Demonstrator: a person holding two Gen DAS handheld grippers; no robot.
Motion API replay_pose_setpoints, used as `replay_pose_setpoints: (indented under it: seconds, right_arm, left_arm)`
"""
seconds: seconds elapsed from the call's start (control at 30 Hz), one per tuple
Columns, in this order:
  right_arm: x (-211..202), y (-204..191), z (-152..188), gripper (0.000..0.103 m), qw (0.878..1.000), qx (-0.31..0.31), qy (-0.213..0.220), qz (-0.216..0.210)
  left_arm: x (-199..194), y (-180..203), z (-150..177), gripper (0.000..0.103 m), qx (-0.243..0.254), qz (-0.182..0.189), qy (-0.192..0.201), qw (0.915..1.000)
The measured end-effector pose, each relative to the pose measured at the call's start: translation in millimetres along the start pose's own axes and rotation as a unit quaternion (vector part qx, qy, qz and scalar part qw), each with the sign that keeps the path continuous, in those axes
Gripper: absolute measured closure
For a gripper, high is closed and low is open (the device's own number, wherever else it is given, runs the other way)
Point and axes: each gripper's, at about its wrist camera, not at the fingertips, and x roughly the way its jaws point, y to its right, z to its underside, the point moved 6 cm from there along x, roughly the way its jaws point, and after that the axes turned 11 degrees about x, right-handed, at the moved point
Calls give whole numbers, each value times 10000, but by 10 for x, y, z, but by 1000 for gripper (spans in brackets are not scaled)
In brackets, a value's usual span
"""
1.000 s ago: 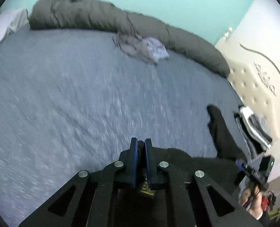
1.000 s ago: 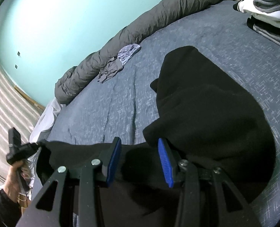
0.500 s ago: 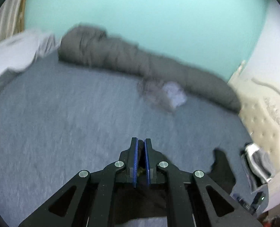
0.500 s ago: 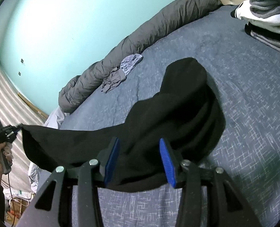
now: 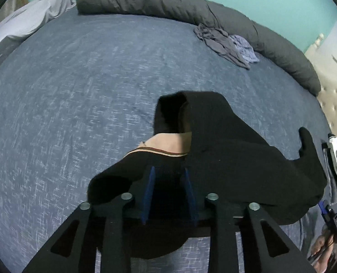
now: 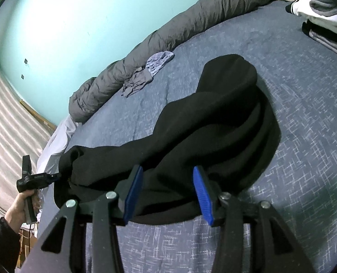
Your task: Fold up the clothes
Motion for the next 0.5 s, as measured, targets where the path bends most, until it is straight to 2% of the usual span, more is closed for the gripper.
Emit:
replay_pose_setpoints:
  seconds: [0.07, 0.2, 0.3, 0.5]
  right_arm:
    - [11, 0, 9, 56, 10000, -22, -17, 10]
    - [34, -3, 35, 56, 10000, -18, -52, 5]
    - [54, -22, 70, 56, 9999, -49, -98, 21]
    - [113, -140, 184, 56, 9995, -223, -217, 24]
  left_arm:
    - [-175, -134, 23, 52, -101, -45, 197, 9997]
    - [-473, -389, 122, 48, -317, -110, 435, 9985]
    - [-459, -514, 282, 46, -352, -119, 307, 9988]
    - [-307, -573, 592, 46, -542, 95, 201, 9983]
